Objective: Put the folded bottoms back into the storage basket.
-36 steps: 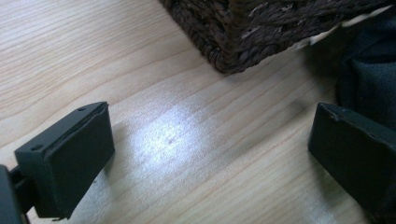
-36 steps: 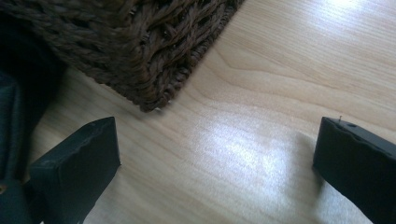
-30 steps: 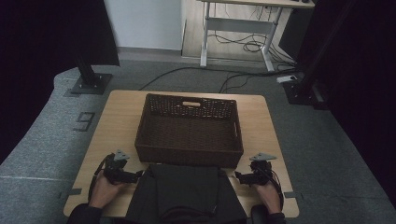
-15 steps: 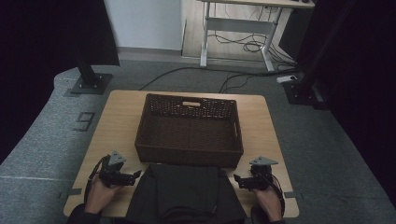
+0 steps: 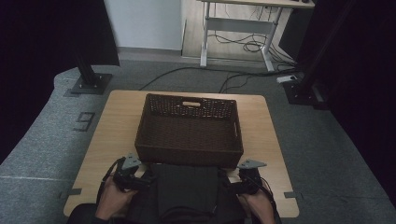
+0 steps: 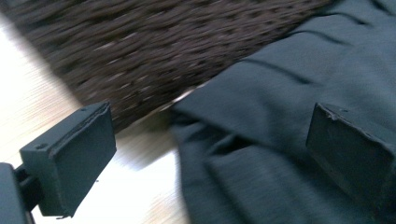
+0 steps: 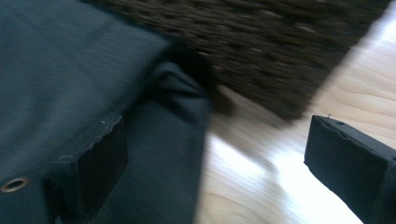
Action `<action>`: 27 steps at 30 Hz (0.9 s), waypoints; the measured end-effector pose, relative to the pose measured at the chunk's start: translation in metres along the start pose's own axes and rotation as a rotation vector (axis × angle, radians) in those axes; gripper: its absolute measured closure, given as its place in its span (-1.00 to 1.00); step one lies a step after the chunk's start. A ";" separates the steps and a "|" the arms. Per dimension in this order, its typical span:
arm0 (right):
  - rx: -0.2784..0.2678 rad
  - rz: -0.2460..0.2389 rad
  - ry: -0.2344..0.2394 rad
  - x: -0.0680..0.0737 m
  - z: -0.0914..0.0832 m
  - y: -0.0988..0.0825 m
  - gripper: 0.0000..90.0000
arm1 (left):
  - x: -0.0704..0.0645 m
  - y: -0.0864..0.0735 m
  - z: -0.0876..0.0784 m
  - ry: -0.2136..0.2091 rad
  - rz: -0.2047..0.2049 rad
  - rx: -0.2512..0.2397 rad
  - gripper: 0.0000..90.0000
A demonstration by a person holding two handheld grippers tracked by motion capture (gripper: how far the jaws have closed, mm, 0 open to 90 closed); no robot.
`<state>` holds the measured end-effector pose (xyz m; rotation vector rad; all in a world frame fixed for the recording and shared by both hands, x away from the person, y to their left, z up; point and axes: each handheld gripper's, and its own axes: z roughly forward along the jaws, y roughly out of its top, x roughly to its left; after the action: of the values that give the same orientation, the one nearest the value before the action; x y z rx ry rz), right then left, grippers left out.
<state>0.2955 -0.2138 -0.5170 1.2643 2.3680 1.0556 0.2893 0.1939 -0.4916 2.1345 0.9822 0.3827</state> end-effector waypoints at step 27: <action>0.060 0.025 0.032 0.026 0.050 0.009 -1.00 | -0.003 -0.017 0.040 -0.040 -0.199 0.056 -1.00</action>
<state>0.3119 -0.1662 -0.5427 1.3108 2.4311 1.0268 0.2996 0.1789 -0.5312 2.0618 1.1823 0.2167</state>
